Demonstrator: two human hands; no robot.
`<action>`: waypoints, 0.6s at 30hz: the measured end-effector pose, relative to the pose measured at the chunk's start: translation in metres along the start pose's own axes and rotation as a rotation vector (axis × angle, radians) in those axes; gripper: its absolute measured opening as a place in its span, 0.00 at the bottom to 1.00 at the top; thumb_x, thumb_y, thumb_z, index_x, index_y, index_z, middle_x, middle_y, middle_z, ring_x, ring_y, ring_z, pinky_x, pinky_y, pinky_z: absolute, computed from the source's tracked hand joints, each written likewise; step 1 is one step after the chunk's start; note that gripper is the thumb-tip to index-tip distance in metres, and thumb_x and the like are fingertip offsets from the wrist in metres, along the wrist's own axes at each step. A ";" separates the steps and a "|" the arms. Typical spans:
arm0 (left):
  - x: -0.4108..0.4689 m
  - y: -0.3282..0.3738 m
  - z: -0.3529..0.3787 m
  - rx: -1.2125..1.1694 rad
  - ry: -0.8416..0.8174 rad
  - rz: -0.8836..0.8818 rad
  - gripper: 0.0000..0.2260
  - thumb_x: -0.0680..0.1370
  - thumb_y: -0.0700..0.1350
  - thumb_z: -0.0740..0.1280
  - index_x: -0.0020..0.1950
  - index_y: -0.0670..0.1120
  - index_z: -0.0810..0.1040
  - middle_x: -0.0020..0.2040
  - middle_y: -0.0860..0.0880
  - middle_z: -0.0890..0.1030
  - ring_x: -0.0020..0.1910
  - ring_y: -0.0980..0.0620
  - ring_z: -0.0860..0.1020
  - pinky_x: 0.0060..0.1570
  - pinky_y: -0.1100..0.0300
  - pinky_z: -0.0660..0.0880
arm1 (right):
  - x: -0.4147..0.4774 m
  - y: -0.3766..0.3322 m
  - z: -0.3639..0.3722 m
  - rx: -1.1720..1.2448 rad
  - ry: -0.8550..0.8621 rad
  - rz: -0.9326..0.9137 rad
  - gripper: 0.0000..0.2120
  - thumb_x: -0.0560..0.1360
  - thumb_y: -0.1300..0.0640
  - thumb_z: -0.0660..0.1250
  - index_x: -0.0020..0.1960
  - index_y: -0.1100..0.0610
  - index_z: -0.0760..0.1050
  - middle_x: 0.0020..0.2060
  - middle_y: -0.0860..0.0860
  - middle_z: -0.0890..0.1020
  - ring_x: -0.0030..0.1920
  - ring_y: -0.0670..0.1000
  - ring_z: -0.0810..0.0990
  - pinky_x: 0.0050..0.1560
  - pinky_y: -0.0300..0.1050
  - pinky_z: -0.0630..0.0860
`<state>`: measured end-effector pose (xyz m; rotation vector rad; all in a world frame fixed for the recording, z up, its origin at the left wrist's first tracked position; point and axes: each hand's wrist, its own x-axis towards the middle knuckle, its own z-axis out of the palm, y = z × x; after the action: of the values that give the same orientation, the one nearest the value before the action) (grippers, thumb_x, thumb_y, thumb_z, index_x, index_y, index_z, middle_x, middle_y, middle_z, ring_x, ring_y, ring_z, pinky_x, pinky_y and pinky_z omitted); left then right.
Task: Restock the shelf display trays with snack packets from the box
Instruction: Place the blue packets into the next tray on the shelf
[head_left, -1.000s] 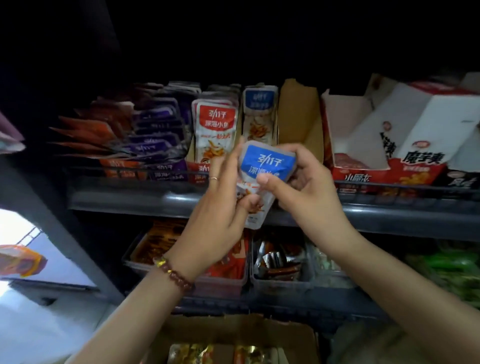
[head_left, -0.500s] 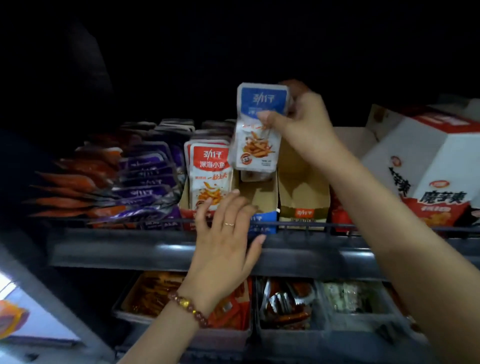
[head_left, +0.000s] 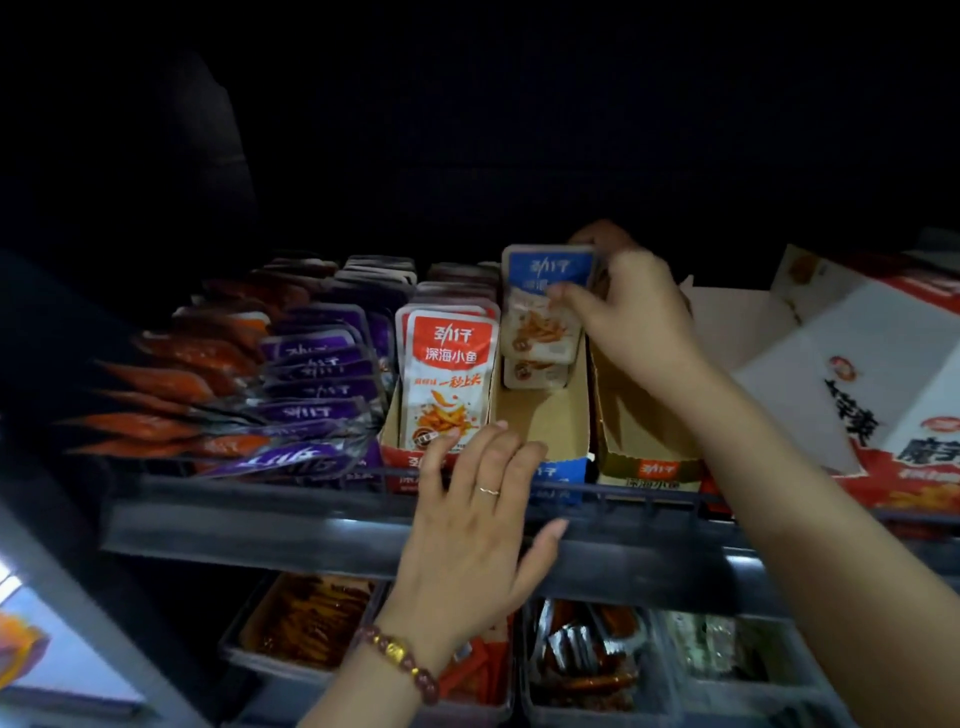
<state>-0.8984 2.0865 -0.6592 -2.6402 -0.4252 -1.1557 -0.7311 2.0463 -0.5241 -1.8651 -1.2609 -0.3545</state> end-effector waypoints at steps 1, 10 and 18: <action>0.000 0.000 0.001 -0.002 0.004 0.002 0.21 0.78 0.56 0.56 0.64 0.45 0.70 0.59 0.46 0.75 0.64 0.47 0.69 0.68 0.47 0.56 | 0.002 -0.001 0.001 0.037 0.008 0.033 0.11 0.76 0.54 0.67 0.58 0.53 0.72 0.41 0.43 0.73 0.35 0.36 0.70 0.30 0.24 0.66; -0.002 0.000 0.001 -0.017 0.017 0.011 0.20 0.77 0.55 0.57 0.63 0.45 0.69 0.60 0.47 0.73 0.64 0.47 0.69 0.68 0.48 0.58 | 0.001 0.006 0.020 -0.121 -0.093 0.151 0.18 0.76 0.57 0.67 0.64 0.52 0.70 0.57 0.52 0.75 0.52 0.52 0.78 0.44 0.43 0.73; -0.001 0.000 0.001 -0.011 0.040 0.015 0.19 0.77 0.55 0.57 0.63 0.45 0.69 0.58 0.47 0.74 0.62 0.48 0.70 0.66 0.49 0.59 | -0.004 0.001 0.031 -0.333 0.095 0.104 0.10 0.75 0.63 0.65 0.55 0.56 0.71 0.49 0.53 0.77 0.42 0.53 0.78 0.33 0.43 0.66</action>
<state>-0.8987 2.0868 -0.6608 -2.6195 -0.3922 -1.2076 -0.7387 2.0670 -0.5458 -2.1558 -1.0859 -0.6204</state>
